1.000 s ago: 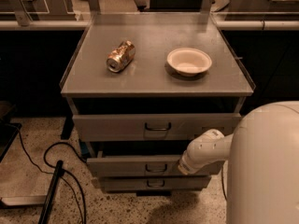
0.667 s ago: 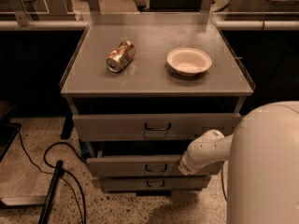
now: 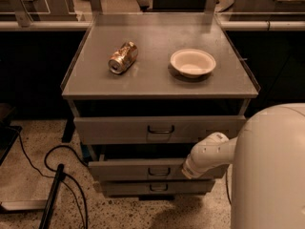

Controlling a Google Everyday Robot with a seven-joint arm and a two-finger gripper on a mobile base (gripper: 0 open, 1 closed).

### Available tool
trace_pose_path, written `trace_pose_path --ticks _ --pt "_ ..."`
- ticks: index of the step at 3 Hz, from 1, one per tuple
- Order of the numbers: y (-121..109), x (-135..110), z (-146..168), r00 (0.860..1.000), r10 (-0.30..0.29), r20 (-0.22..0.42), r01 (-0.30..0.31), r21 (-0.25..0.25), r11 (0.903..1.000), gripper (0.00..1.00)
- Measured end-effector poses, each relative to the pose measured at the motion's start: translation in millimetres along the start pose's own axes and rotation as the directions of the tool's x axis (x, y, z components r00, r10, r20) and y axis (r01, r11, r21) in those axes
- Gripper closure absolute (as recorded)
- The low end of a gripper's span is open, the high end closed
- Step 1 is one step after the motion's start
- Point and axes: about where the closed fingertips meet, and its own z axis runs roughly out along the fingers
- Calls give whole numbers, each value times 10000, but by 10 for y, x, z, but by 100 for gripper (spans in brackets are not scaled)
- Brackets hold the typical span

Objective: Close middle drawer

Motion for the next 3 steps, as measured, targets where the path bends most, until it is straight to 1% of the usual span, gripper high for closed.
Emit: trace_pose_path --ticks 1,2,3 --pt "0 0 0 10000 0 0 0 0 10000 11" --pt "1 0 1 10000 -1 -1 1 -2 10000 0" --pt "1 0 1 10000 -1 -1 1 -2 10000 0"
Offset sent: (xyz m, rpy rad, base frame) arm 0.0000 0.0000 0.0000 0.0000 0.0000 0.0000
